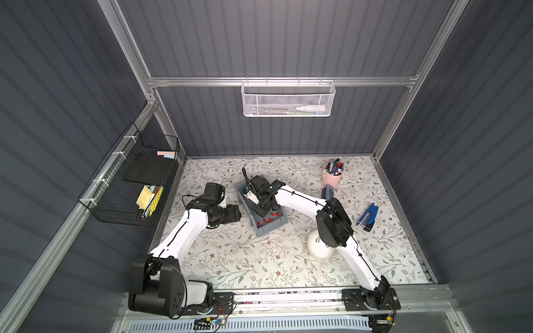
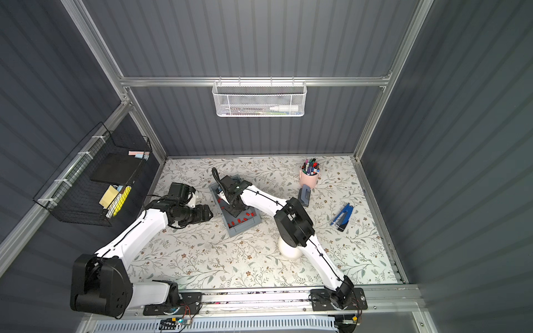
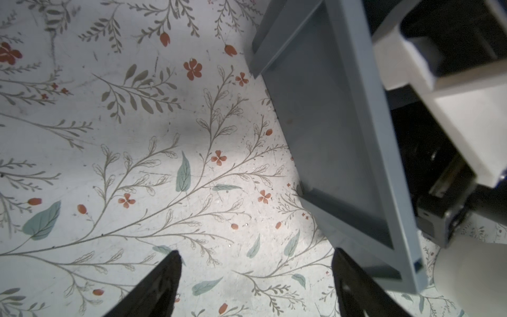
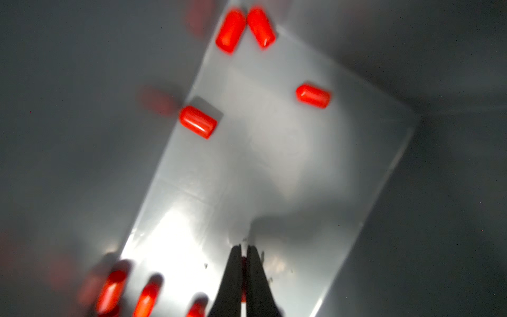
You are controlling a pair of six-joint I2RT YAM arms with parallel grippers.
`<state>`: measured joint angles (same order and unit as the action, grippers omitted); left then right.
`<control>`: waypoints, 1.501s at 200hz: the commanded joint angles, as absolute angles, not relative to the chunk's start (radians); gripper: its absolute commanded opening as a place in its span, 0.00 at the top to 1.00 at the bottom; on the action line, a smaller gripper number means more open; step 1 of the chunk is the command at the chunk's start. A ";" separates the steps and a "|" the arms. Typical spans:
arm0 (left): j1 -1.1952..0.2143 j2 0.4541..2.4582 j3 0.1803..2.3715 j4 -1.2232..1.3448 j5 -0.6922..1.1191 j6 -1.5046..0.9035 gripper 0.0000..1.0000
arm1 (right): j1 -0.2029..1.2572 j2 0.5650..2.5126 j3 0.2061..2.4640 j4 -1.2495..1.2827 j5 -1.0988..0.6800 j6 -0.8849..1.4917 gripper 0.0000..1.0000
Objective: Cover the protruding screws with screw protection sleeves
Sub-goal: Pick up the screw protection sleeve from the storage box.
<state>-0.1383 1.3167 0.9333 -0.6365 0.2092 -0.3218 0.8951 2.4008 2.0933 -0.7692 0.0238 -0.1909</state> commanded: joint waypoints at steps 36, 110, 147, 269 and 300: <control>-0.146 1.123 0.873 -0.538 0.344 -0.265 0.14 | 0.898 2.021 1.871 -0.648 -0.022 -0.045 0.98; -0.171 1.037 0.906 0.062 0.999 -0.524 0.34 | 0.902 1.329 1.214 0.170 -0.352 0.125 1.00; -0.334 1.016 0.973 0.133 1.092 -0.496 0.36 | 0.904 1.220 1.216 0.188 -0.429 0.129 1.00; -0.422 1.055 1.073 0.633 1.025 -0.822 0.63 | 0.922 1.142 1.185 0.344 -0.454 0.224 1.00; -0.422 1.077 1.072 0.706 1.025 -0.877 0.72 | 0.925 1.147 1.186 0.351 -0.462 0.234 1.00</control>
